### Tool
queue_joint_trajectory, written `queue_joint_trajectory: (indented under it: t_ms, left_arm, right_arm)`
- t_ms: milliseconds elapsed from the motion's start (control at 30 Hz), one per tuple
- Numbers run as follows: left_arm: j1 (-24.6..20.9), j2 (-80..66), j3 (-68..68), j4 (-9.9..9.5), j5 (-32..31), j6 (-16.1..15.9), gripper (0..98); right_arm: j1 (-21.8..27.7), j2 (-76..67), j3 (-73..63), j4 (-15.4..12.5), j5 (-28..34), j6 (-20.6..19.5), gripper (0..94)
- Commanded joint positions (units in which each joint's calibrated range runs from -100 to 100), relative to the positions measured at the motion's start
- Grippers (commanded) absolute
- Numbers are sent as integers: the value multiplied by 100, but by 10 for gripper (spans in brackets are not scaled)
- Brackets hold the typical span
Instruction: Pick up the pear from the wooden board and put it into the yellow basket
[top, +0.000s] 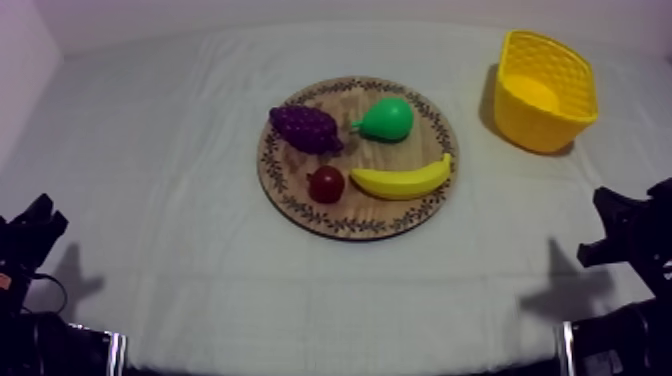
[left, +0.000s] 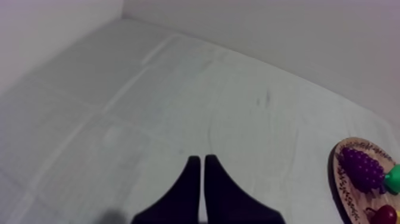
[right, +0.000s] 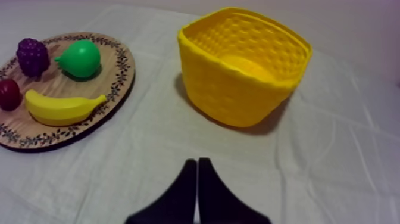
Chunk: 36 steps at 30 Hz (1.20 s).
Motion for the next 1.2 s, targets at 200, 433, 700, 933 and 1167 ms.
queue_joint_trajectory:
  t_ms: [200, 433, 700, 933, 1167]
  left_arm:
    - [-1, -4, 0, 1, -1, 1, 1]
    - [-1, -4, 0, 1, -1, 4, 1]
    - [-1, -4, 0, 1, -1, 2, 1]
    - [-1, -4, 0, 1, -1, 4, 1]
    - [-1, -4, 0, 1, -1, 3, 1]
  right_arm:
    - [-131, -1, -52, 27, 235, -32, 4]
    - [-107, -1, -26, 85, 103, -69, 4]
    - [-97, 72, -206, 365, 365, -361, 3]
    - [-66, 1399, -1633, 307, 499, -205, 3]
    - [-126, 3415, -4353, -8, 1227, 252, 4]
